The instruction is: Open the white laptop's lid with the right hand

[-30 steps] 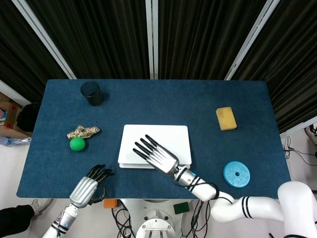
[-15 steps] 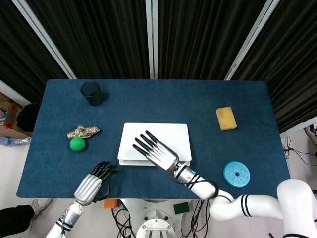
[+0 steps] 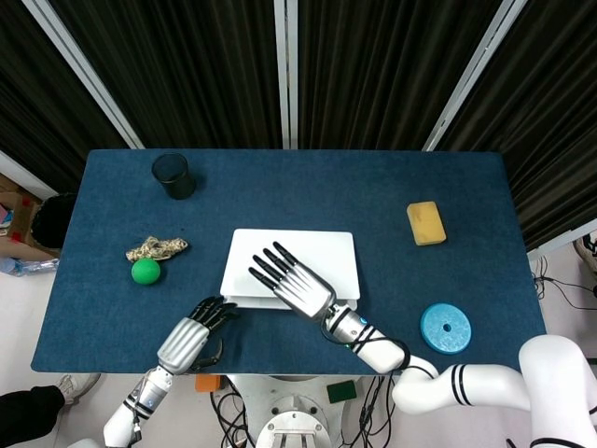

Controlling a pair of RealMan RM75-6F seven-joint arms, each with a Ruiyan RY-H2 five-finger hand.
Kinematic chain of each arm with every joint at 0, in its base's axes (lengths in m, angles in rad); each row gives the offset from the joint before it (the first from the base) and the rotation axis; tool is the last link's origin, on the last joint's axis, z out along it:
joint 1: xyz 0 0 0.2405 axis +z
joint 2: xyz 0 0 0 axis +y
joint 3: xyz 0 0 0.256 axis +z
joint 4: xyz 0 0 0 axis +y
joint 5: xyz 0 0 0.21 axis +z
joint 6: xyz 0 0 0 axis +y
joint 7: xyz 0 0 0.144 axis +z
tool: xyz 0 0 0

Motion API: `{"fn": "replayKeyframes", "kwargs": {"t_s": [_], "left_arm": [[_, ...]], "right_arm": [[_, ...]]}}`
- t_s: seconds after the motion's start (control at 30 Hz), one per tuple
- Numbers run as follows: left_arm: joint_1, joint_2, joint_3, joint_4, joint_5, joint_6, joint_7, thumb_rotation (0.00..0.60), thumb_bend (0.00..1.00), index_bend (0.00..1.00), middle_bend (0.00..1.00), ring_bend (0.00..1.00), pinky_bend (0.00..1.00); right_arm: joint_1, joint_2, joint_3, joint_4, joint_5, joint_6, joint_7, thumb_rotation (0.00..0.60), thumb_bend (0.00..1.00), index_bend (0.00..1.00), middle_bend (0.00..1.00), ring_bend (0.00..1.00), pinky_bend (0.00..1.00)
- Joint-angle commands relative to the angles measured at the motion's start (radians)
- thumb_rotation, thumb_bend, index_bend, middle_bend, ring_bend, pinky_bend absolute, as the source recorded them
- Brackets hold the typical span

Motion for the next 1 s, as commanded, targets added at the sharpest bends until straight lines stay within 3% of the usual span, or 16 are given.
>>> {"fn": "replayKeyframes", "kwargs": {"t_s": [0.03, 0.17, 0.33, 0.57, 1.0], "left_arm": [[-0.024, -0.008, -0.009, -0.001, -0.012, -0.033, 0.002, 0.274, 0.66, 0.20, 0.11, 0.02, 0.07], [-0.054, -0.011, -0.023, -0.005, -0.033, -0.077, 0.011, 0.252, 0.67, 0.20, 0.11, 0.01, 0.06], [-0.084, -0.005, -0.036, -0.013, -0.062, -0.129, 0.033, 0.089, 0.67, 0.22, 0.15, 0.01, 0.04], [-0.117, 0.002, -0.044, -0.026, -0.100, -0.190, 0.070, 0.062, 0.67, 0.23, 0.17, 0.01, 0.04], [-0.146, -0.005, -0.052, -0.026, -0.131, -0.213, 0.075, 0.007, 0.67, 0.23, 0.17, 0.01, 0.04]], "right_arm": [[0.004, -0.003, 0.000, 0.004, 0.003, 0.002, -0.005, 0.600, 1.00, 0.00, 0.00, 0.00, 0.00], [0.012, -0.012, 0.000, 0.017, 0.016, 0.003, -0.019, 0.600, 1.00, 0.00, 0.00, 0.00, 0.00], [0.021, -0.034, -0.005, 0.046, 0.033, 0.001, -0.036, 0.600, 1.00, 0.00, 0.00, 0.00, 0.00], [0.032, -0.064, -0.011, 0.090, 0.054, -0.001, -0.047, 0.600, 1.00, 0.00, 0.00, 0.00, 0.00], [0.041, -0.105, -0.031, 0.178, 0.068, -0.006, -0.040, 0.600, 1.00, 0.00, 0.00, 0.00, 0.00]]}}
